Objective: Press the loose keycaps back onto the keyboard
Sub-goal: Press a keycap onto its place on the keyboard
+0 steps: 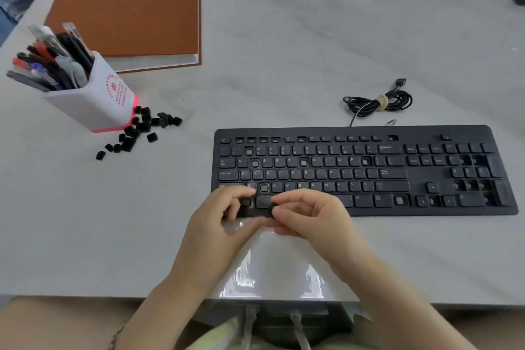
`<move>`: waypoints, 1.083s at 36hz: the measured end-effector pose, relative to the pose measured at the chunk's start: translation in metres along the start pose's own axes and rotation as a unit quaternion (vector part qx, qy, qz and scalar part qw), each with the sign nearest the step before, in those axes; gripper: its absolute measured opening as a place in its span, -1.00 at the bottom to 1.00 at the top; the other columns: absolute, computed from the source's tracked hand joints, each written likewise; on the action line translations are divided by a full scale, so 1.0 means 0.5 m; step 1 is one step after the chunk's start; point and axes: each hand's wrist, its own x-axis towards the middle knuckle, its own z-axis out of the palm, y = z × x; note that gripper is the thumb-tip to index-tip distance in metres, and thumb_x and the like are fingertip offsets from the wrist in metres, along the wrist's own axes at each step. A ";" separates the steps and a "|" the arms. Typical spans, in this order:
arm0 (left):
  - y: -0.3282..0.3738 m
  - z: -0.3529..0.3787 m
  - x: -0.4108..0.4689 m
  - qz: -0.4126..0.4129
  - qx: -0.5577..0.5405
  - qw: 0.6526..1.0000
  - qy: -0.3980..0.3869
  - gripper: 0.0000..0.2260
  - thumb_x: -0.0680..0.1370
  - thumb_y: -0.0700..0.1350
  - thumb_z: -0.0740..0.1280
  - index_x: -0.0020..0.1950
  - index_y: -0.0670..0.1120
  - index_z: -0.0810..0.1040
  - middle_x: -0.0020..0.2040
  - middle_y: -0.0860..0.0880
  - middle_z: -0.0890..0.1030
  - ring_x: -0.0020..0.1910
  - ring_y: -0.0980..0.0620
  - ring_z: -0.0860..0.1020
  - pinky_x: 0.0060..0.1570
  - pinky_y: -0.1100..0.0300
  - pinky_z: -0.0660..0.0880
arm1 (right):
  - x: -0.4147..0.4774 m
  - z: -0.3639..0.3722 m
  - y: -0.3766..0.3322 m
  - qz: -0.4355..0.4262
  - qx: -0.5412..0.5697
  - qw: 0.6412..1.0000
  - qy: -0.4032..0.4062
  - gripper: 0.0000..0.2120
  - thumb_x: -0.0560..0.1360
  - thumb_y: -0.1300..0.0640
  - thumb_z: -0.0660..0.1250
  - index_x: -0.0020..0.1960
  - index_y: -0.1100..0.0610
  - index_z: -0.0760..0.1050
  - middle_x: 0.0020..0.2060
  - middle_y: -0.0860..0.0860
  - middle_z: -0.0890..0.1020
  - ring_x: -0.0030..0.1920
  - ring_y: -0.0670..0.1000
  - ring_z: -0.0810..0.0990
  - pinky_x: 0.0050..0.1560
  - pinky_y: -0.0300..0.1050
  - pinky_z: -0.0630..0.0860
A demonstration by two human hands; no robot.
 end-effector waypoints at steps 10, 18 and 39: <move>-0.030 -0.015 -0.013 -0.149 -0.045 0.986 0.053 -0.72 0.61 -0.31 0.09 0.12 0.05 0.42 -0.03 0.12 0.49 -0.04 0.46 0.42 -0.07 0.63 0.26 | 0.030 -0.045 -0.001 -0.044 -0.066 0.993 0.089 -0.76 0.36 0.35 0.45 -0.16 0.01 0.58 -0.42 -0.09 0.65 -0.26 -0.06 0.67 -0.02 -0.28 0.56; -0.036 -0.024 -0.014 -0.170 -0.113 0.973 0.105 -0.80 0.58 -0.26 0.24 -0.01 0.07 0.41 -0.08 0.13 0.64 -0.31 0.30 0.51 -0.18 0.51 0.39 | 0.075 -0.014 0.010 -0.189 -0.316 0.925 0.091 -0.85 0.44 0.26 0.39 -0.03 0.10 0.63 -0.30 -0.02 0.62 -0.22 -0.04 0.59 -0.09 -0.32 0.47; -0.019 -0.037 -0.008 -0.145 -0.131 0.972 0.133 -0.64 0.44 -0.31 0.42 0.01 0.16 0.56 -0.08 0.13 0.65 -0.13 0.32 0.57 -0.11 0.53 0.42 | 0.116 -0.004 0.065 -0.355 -0.465 0.800 0.135 -0.83 0.37 0.09 0.36 -0.09 0.10 0.65 -0.21 -0.05 0.52 -0.23 -0.09 0.48 -0.37 -0.13 0.51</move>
